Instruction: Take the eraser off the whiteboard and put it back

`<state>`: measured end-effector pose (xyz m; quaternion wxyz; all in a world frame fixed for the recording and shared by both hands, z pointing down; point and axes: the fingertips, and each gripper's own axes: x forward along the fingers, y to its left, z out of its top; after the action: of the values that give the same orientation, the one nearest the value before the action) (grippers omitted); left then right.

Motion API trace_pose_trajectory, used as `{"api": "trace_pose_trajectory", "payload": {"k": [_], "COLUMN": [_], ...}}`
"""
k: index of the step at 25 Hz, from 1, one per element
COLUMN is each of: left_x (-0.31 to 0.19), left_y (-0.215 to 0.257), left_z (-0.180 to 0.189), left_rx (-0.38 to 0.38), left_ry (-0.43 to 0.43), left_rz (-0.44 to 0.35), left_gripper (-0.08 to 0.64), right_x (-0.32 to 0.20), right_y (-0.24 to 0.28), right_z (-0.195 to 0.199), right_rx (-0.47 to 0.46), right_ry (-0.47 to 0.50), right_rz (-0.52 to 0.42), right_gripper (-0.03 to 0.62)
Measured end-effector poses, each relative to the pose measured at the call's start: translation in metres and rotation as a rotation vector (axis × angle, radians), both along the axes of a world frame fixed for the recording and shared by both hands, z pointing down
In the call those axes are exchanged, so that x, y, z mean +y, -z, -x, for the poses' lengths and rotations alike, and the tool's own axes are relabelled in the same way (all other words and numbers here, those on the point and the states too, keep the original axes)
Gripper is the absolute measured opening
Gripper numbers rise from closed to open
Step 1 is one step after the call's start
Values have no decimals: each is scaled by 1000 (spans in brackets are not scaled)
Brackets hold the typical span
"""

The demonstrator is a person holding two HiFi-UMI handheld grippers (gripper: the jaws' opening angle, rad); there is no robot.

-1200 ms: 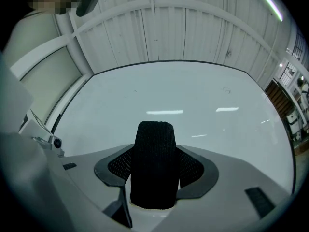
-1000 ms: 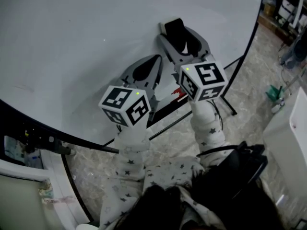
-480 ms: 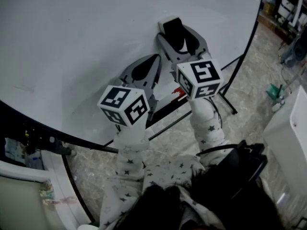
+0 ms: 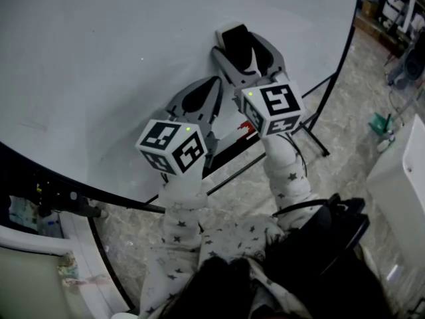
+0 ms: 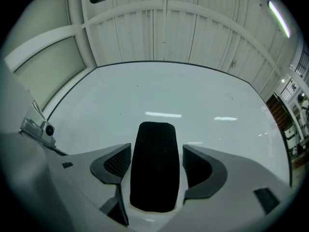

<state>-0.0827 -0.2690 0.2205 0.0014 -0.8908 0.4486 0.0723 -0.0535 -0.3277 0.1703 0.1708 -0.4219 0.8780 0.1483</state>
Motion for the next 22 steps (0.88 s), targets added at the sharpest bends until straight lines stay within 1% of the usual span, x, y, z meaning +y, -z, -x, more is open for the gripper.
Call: {"api": "trace_pose_trajectory", "payload": {"k": [1, 2, 5, 9, 12, 15, 17, 19, 20, 22], "left_x": [0, 1, 3, 2, 4, 5, 11, 18, 21, 22], "left_y": [0, 0, 2, 3, 8, 8, 4, 0, -2, -7], "left_z": [0, 0, 1, 9, 14, 12, 6, 0, -1, -1], "left_rx": [1, 1, 5, 20, 46, 34, 27, 23, 22, 22], "left_ry": [1, 1, 1, 10, 5, 10, 8, 5, 5, 8], "left_rz": [1, 0, -4, -9, -13, -19, -16, -11, -8, 1], "left_gripper": [0, 0, 2, 2, 2, 2, 0, 0, 2, 2], "right_x": [1, 3, 7, 10, 16, 24, 33, 42, 46, 49], "right_y": [1, 3, 4, -1, -6, -12, -19, -26, -30, -37], "right_z": [1, 2, 2, -7, -9, -5, -8, -13, -14, -13], "right_rx": [-9, -15, -12, -24, -27, -17, 4, 29, 41, 57], "right_ry": [13, 26, 26, 16, 37, 82, 90, 81, 80, 93], "right_rz": [-4, -8, -16, -2, 30, 71, 94, 114, 124, 146], "right_gripper": [330, 333, 333, 333, 333, 331, 330, 216, 210, 140]}}
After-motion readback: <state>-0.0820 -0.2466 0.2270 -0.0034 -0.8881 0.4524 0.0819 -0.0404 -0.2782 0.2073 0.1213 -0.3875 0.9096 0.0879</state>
